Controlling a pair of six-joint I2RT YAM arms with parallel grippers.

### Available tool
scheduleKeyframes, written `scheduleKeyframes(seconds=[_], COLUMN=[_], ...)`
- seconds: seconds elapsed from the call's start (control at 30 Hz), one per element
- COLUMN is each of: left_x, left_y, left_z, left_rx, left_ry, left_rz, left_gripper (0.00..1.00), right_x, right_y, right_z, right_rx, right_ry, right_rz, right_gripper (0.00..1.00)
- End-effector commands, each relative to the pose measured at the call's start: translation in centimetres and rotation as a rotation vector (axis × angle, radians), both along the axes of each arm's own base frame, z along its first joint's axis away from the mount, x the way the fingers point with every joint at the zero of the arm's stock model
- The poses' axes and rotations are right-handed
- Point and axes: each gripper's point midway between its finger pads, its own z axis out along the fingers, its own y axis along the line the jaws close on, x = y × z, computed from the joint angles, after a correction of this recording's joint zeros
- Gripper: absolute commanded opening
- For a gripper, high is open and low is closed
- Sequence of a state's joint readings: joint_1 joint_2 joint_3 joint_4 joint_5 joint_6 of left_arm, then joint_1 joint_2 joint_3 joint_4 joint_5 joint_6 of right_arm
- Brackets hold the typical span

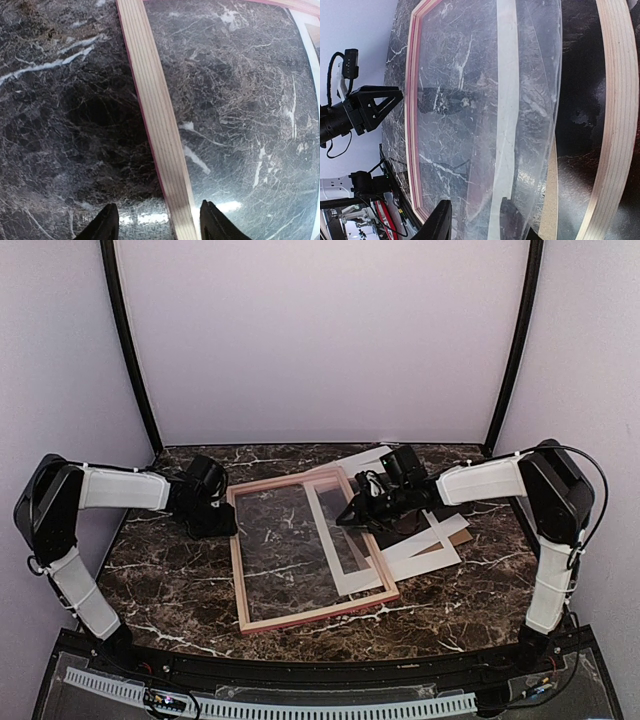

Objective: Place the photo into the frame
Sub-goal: Place the glass panel at the frame body.

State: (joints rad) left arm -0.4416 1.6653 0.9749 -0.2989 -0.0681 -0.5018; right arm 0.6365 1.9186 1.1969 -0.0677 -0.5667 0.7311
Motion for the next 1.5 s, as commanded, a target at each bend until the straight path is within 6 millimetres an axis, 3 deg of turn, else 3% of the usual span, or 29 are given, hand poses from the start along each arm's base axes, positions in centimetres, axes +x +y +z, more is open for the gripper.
scheduleKeyframes(seconds=[0.0,0.63,1.07,1.47], left_x=[0.5,-0.2,-0.2,0.6], left_y=[-1.3,-1.6,-0.6,-0.8], left_z=[-0.1,-1.7,-1.8,-1.0], left_rx=[-0.020,0.003,0.079,0.101], left_ry=[0.000,0.045,0.047,0.020], left_rz=[-0.021,-0.025,-0.039,-0.077], left_gripper=[0.54,0.28,0.22,0.23], right_x=[0.3,-0.6,-1.1,-1.1], right_y=[0.7,0.9,0.4,-0.2], right_z=[0.6,-0.4,-1.3,-1.9], right_rx=[-0.004,-0.024,-0.116,-0.219], right_ry=[-0.043,-0.035,-0.058,-0.087], right_rz=[0.014,0.029,0.030,0.026], right_gripper=[0.36,0.41,0.46,0.60])
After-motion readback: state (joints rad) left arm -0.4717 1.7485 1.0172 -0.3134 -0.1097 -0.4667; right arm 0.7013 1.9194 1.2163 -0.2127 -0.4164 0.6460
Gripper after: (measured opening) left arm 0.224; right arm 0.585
